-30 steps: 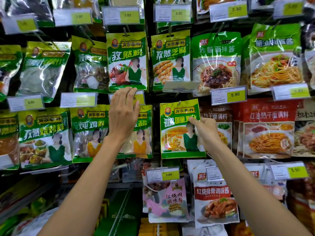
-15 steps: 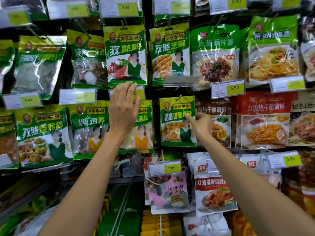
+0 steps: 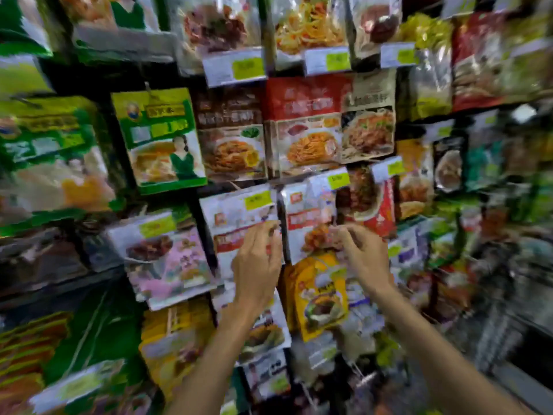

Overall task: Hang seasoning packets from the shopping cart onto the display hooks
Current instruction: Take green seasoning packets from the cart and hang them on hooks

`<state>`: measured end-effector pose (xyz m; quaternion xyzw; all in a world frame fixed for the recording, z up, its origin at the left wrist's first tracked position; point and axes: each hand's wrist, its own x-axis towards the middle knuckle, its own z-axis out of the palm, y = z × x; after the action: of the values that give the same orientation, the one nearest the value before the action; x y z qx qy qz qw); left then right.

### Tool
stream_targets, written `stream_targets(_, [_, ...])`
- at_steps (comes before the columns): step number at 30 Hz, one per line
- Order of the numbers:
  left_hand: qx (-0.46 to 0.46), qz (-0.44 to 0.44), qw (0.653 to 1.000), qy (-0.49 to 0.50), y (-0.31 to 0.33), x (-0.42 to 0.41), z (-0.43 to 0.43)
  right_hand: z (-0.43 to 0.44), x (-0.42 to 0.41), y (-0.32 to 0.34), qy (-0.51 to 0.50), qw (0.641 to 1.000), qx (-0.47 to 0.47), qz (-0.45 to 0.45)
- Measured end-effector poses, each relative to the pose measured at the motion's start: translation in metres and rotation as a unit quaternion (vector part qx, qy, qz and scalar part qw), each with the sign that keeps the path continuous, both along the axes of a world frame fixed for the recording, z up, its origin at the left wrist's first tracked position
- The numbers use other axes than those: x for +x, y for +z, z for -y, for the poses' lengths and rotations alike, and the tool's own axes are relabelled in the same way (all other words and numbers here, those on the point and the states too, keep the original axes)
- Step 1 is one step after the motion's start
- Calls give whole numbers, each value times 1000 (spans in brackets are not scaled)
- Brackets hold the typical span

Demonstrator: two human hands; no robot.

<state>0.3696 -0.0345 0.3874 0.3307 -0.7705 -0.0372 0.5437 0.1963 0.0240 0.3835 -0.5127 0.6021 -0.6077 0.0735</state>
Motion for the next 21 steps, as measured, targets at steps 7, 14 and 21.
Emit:
stream_targets(7, [287,96,932,-199,-145,-157,-60,-118,-118,-156,-186,956,202,107])
stream_targets(14, [409,263,819,-305,-263,-266,-72,-192,-180,-283,-338,863,300,228])
stream_targets(21, [456,395,735,-309,-387,-325,-59,-193,-202,-394,-434,757,369,321])
